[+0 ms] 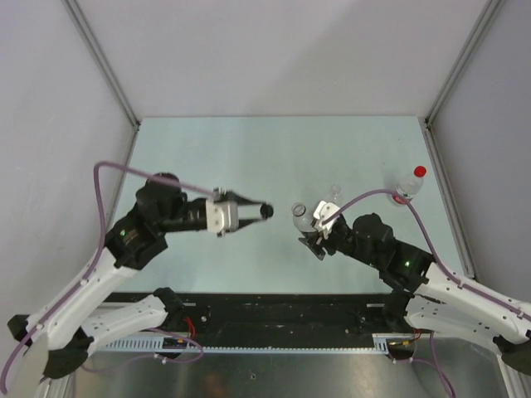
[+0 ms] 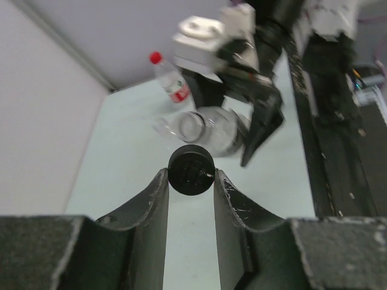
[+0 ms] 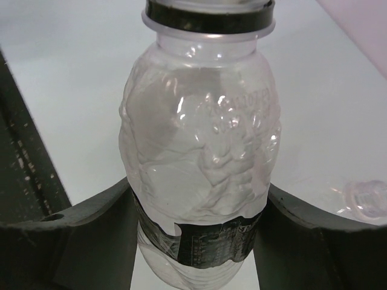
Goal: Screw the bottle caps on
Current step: Screw the bottle cap onto the plastic bottle.
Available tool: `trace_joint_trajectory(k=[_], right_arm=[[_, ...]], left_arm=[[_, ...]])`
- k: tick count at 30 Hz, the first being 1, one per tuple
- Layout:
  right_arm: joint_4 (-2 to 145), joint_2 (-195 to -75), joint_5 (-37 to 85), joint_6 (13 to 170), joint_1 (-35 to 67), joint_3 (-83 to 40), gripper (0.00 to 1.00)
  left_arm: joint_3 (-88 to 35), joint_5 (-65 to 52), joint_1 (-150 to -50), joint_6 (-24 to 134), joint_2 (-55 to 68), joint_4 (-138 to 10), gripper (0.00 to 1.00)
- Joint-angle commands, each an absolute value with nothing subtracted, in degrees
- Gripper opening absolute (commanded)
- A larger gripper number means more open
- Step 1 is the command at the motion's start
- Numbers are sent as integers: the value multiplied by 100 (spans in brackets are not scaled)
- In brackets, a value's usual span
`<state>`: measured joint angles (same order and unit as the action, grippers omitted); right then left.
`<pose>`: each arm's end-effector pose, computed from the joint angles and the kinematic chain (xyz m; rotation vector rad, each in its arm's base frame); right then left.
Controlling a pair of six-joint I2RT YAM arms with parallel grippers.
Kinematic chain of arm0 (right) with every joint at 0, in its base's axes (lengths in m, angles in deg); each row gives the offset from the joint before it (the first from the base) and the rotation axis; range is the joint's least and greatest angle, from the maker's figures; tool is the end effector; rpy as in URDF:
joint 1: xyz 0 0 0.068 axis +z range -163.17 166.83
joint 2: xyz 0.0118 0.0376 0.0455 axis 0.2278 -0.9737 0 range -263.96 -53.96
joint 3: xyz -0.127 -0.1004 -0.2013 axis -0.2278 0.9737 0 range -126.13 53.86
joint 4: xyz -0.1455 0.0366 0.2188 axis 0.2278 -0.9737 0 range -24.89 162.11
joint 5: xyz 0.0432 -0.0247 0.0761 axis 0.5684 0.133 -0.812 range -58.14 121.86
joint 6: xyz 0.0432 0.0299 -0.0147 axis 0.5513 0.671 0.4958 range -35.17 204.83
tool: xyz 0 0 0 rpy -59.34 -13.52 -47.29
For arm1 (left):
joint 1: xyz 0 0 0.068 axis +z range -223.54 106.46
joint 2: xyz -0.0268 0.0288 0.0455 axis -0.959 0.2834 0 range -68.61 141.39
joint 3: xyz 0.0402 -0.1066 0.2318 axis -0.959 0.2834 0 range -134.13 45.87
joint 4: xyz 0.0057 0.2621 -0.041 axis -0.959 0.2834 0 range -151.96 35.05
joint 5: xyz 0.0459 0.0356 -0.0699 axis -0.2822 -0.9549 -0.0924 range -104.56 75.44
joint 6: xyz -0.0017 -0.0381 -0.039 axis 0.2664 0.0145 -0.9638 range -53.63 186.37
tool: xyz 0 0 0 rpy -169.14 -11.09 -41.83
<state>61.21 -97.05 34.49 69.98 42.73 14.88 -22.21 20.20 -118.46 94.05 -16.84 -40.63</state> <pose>0.1124 0.1628 0.2970 -1.0483 1.5329 0.4594 0.1211 -0.1502 0.4275 1.3404 1.0361 -0.7275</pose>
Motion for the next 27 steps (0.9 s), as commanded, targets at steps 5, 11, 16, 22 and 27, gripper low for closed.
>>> trace_joint_trajectory(k=[5, 11, 16, 22, 27], right_arm=[[5671, -9657, 2861, 6874, 4760, 1487, 38], [5717, -9800, 2485, 6683, 4882, 1480, 38], [5697, -10149, 1986, 6588, 4968, 1476, 38], [5529, -10320, 1909, 6554, 5001, 1458, 38], [5521, -10220, 1849, 6488, 5001, 1458, 37]], left_arm=[[-1269, 2929, -11836, 10865, -2477, -3247, 12], [-1234, 3380, -11846, 10807, -2044, -2910, 12], [-1252, 3626, -11841, 10628, -1772, -2863, 11], [-1248, 3623, -11840, 10435, -1765, -2840, 11], [-1157, 3664, -11848, 10375, -1826, -2832, 11]])
